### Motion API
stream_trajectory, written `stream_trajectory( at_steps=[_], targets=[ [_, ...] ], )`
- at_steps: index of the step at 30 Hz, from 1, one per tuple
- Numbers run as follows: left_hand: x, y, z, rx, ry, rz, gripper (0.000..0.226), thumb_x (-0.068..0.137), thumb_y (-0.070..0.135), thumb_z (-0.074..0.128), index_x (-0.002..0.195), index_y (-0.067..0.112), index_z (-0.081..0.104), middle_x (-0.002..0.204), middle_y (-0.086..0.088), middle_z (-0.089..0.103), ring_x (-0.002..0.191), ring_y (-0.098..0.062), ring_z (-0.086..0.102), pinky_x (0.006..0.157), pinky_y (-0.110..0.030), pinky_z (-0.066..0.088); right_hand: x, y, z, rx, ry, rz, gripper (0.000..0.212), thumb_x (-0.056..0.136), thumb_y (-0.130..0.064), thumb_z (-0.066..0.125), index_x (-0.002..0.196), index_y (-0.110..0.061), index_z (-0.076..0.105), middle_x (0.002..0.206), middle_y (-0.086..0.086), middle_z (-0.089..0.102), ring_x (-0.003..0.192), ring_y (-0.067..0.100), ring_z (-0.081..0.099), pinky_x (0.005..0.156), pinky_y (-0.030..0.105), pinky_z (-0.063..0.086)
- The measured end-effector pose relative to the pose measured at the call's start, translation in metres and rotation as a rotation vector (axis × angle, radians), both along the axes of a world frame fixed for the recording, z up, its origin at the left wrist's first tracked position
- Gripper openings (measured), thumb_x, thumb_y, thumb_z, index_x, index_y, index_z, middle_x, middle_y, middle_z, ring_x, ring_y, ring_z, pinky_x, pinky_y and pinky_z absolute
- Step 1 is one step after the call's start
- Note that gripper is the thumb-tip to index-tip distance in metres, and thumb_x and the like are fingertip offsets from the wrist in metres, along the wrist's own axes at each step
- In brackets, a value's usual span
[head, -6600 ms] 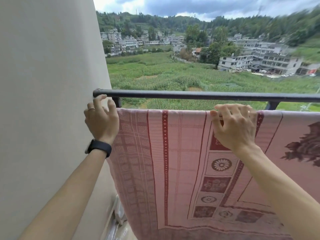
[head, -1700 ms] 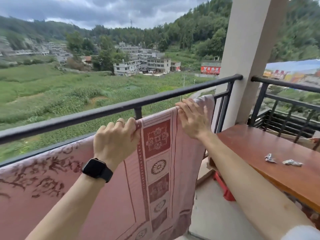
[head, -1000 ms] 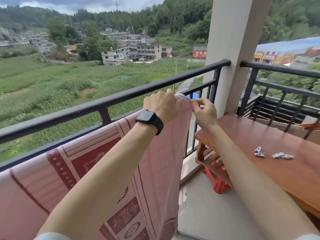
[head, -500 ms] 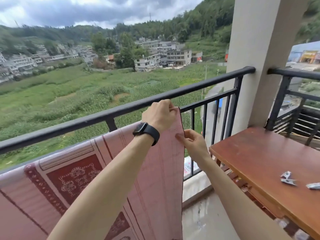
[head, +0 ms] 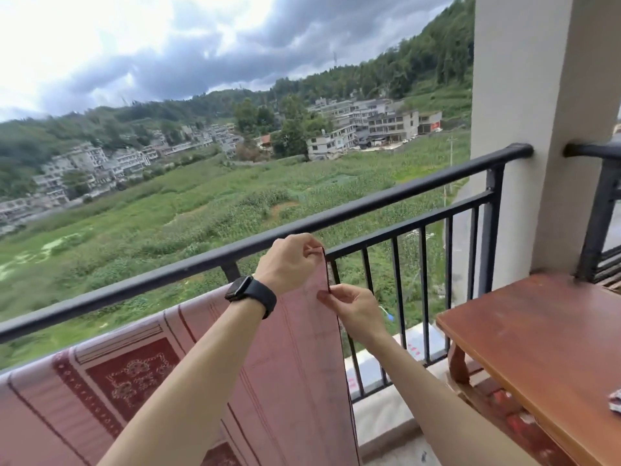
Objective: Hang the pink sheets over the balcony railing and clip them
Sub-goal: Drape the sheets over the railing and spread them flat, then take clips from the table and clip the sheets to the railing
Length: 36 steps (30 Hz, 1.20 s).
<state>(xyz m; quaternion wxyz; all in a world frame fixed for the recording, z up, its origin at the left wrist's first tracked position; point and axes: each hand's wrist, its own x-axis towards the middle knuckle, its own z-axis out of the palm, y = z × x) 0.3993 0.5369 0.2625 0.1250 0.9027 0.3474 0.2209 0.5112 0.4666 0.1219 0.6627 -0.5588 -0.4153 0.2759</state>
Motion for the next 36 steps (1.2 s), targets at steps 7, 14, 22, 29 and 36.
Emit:
stream_trajectory(
  at_steps=[7,14,22,29,36],
  targets=[
    [0.058,-0.023,-0.022,0.414,0.169,-0.155,0.027,0.095,0.031,0.046,0.118,0.028,0.06,0.099,0.006,0.071,0.085,-0.019,0.067,0.074,-0.037,0.055,0.054,-0.072,-0.019,-0.072,-0.146,-0.142,0.011,0.089,-0.025,0.073,0.1,-0.023,0.075,0.089,-0.014,0.076,0.085,0.003,0.07,0.075,0.018,0.056],
    [0.176,-0.066,-0.151,0.272,0.164,-0.43,0.029,0.095,0.034,0.045,0.12,0.028,0.058,0.096,0.002,0.067,0.095,-0.023,0.061,0.076,-0.035,0.042,0.137,-0.208,-0.083,-0.383,-0.511,-0.581,0.011,0.091,-0.027,0.068,0.1,-0.032,0.073,0.097,-0.024,0.068,0.095,0.001,0.061,0.085,0.007,0.039],
    [0.293,-0.146,-0.307,-0.064,0.398,-0.657,0.031,0.085,0.034,0.04,0.109,0.032,0.059,0.105,0.001,0.065,0.1,-0.028,0.061,0.077,-0.041,0.053,0.196,-0.323,-0.16,-0.886,-0.619,-0.717,0.021,0.094,-0.029,0.061,0.113,-0.029,0.07,0.117,-0.019,0.065,0.116,0.006,0.051,0.095,0.017,0.037],
    [0.37,-0.207,-0.394,-0.251,0.722,-0.668,0.033,0.091,0.031,0.044,0.121,0.026,0.057,0.123,-0.003,0.062,0.11,-0.028,0.059,0.086,-0.04,0.052,0.272,-0.375,-0.246,-1.174,-0.447,-0.519,0.03,0.098,-0.033,0.05,0.126,-0.034,0.061,0.132,-0.018,0.058,0.125,0.009,0.045,0.102,0.026,0.039],
    [0.436,-0.242,-0.442,-0.37,0.837,-0.571,0.035,0.094,0.032,0.041,0.127,0.03,0.054,0.126,-0.003,0.057,0.114,-0.028,0.055,0.088,-0.039,0.049,0.358,-0.386,-0.298,-1.225,-0.431,-0.41,0.036,0.098,-0.028,0.05,0.133,-0.032,0.054,0.135,-0.015,0.052,0.121,0.013,0.047,0.097,0.029,0.043]
  ],
)
